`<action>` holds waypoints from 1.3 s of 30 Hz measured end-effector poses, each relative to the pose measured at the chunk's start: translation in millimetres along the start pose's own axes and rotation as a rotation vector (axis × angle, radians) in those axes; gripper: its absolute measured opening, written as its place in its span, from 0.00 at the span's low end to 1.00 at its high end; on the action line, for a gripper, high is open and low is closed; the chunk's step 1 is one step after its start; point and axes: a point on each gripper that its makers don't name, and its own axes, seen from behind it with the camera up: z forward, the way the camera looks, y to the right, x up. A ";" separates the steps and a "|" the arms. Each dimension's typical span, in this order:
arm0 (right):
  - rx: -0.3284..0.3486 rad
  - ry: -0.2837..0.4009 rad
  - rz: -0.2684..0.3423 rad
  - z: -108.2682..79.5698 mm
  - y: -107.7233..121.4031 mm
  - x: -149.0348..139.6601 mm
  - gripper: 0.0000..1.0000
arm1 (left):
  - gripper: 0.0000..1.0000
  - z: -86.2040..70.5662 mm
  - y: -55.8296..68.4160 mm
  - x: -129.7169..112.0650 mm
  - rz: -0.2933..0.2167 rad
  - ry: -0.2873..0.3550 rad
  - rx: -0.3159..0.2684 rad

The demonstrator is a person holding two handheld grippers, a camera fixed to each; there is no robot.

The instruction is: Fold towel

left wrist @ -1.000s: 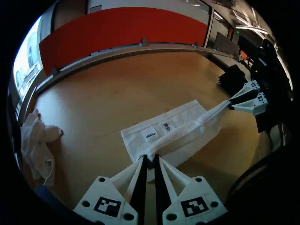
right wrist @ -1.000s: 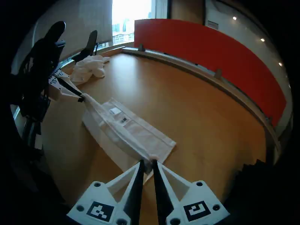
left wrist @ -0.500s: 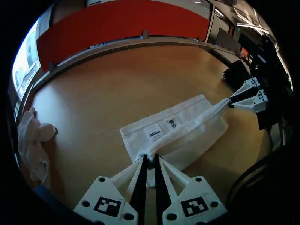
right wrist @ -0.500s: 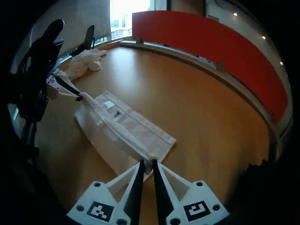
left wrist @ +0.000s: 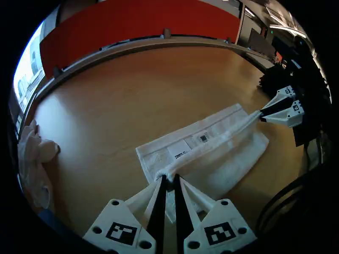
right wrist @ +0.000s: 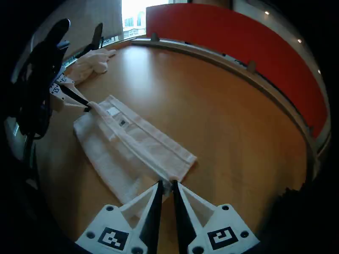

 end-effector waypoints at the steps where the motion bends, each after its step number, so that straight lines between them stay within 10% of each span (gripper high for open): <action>1: -0.001 -0.001 0.003 1.5 0.5 -0.7 0.18 | 0.13 1.6 -0.9 -0.2 -0.001 0.000 0.002; 26: -0.060 -0.010 0.044 18.0 20.1 -3.2 0.78 | 0.37 16.9 -20.4 -0.5 0.031 -0.012 0.062; 39: -0.089 0.007 0.051 18.3 34.9 9.1 0.80 | 0.38 15.5 -31.3 19.6 0.072 0.011 0.085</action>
